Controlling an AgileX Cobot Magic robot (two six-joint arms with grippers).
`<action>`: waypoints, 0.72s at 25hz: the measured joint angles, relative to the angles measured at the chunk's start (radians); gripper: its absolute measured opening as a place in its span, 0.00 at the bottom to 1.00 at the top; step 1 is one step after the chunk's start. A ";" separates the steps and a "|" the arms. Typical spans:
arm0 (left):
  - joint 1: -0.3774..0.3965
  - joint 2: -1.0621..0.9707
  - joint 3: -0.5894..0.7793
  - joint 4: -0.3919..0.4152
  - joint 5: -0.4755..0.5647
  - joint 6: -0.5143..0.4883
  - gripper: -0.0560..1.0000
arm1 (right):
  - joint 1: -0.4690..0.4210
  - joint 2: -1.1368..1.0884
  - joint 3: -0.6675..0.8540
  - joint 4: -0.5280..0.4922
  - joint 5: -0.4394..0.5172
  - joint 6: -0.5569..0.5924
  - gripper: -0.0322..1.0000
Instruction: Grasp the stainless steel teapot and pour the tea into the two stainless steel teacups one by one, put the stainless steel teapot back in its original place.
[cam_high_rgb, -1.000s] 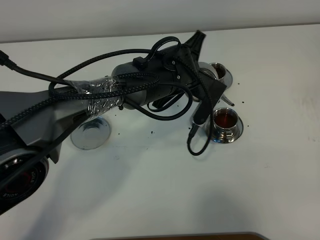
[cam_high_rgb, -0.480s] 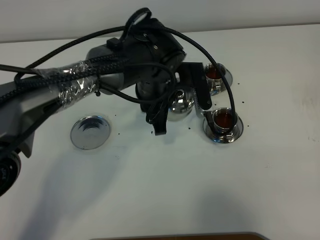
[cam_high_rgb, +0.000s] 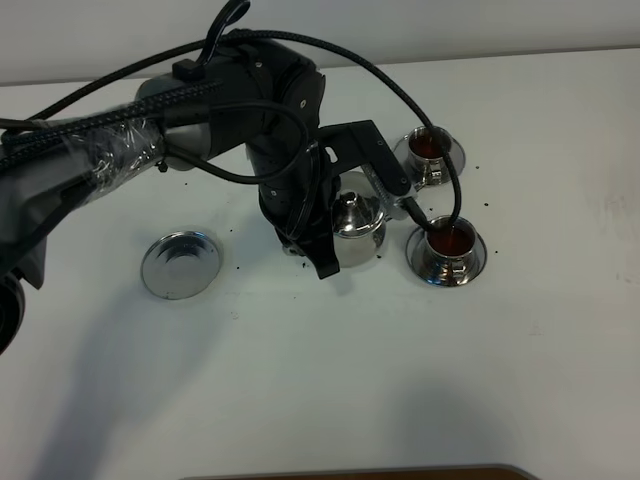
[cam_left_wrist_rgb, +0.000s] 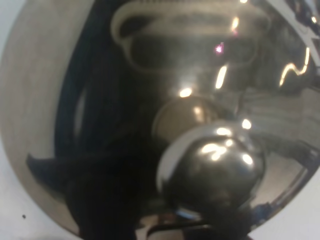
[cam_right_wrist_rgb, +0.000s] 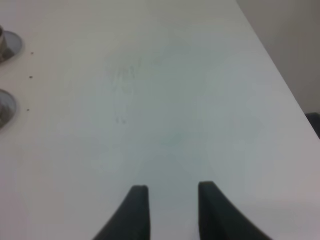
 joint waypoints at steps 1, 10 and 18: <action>0.006 0.000 0.019 -0.010 -0.022 0.000 0.29 | 0.000 0.000 0.000 0.000 0.000 0.000 0.27; 0.031 -0.042 0.068 -0.054 -0.083 -0.034 0.29 | 0.000 0.000 0.000 0.000 0.000 0.000 0.27; 0.096 -0.149 0.069 -0.038 0.015 -0.273 0.29 | 0.000 0.000 0.000 0.000 0.000 0.000 0.27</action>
